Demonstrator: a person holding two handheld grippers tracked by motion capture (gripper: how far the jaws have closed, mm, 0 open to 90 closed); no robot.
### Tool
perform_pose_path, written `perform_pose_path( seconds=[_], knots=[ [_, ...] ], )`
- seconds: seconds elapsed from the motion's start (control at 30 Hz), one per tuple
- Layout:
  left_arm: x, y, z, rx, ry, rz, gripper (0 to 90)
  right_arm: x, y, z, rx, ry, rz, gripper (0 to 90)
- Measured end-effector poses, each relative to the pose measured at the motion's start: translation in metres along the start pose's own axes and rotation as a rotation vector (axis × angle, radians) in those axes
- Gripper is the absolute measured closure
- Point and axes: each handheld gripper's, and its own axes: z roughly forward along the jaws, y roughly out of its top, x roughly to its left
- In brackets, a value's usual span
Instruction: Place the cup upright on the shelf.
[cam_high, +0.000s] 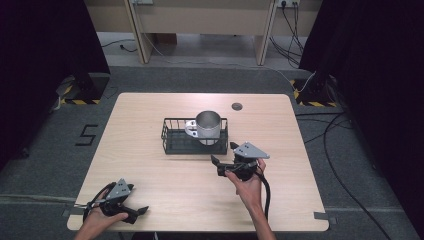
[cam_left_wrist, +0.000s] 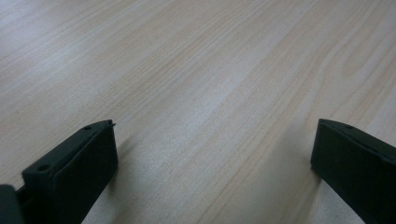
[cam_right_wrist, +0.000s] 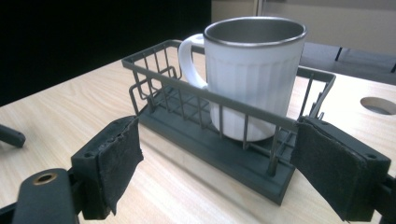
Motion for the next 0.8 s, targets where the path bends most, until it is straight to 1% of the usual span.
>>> perform_pose_path(
  seconds=[0.07,0.2,0.3,0.53,0.8],
  knots=[
    [0.0,0.0,0.0,0.0,0.0,0.0,0.0,0.001,-0.002,-0.001,-0.001,0.005,0.002,15.5],
    [0.0,0.0,0.0,0.001,0.001,0.0,0.0,0.004,-0.005,-0.003,0.013,0.013,-0.013,15.5],
    [0.0,0.0,0.0,0.001,0.001,0.0,0.0,0.004,-0.008,-0.004,0.013,0.019,0.001,15.5],
    [0.0,0.0,0.0,0.002,0.001,0.001,0.0,0.005,-0.018,-0.008,0.044,0.02,-0.005,15.5],
    [0.0,0.0,0.0,0.002,0.0,0.001,0.0,0.005,-0.026,-0.015,0.051,0.018,0.004,15.5]
  ],
)
